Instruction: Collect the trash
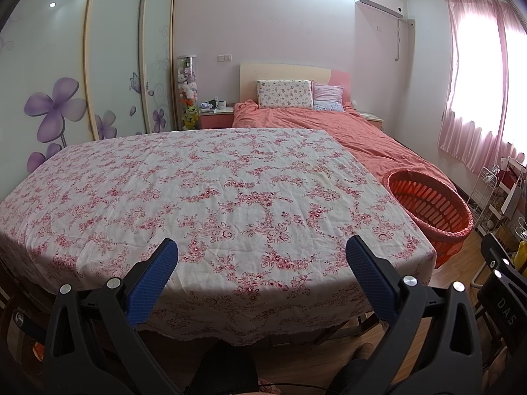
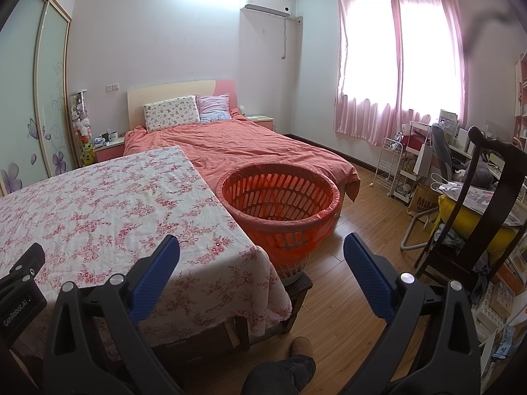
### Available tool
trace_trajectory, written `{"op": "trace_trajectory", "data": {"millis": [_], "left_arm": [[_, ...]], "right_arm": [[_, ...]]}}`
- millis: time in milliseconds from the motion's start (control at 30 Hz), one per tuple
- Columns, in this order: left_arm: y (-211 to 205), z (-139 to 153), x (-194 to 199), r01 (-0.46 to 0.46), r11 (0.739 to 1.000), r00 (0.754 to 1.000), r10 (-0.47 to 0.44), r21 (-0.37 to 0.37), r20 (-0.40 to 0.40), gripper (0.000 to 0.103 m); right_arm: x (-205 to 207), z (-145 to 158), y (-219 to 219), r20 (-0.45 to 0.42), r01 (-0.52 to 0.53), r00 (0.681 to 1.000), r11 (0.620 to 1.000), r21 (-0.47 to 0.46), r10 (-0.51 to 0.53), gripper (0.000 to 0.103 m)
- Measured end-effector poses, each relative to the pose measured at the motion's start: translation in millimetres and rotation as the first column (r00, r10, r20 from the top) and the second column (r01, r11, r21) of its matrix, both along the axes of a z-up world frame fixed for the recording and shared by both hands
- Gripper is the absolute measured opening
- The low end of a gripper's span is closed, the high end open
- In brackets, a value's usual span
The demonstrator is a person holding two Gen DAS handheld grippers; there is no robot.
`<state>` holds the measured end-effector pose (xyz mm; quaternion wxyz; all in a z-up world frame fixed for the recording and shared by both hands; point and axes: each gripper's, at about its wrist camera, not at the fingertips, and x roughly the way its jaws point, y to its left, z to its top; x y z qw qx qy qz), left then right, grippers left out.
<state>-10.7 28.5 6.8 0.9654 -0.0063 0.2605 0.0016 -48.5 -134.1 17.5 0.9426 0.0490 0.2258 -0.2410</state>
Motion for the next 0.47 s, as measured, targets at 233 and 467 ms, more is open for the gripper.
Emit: {"op": "trace_trajectory", "data": {"millis": [233,467], "left_arm": [[-1.1,-3.1,-2.6,-0.002,1.0,1.0,0.002,0.0,0.002,0.1],[-0.8,-2.4,-1.6,-0.002,1.0,1.0,0.002,-0.001,0.001,0.1]], "right_arm": [[0.4,0.2,0.0,0.0,0.0,1.0,1.0,0.0,0.0,0.097],[0.2,0.3,-0.2,0.0,0.0,1.0,1.0,0.0,0.0,0.097]]}}
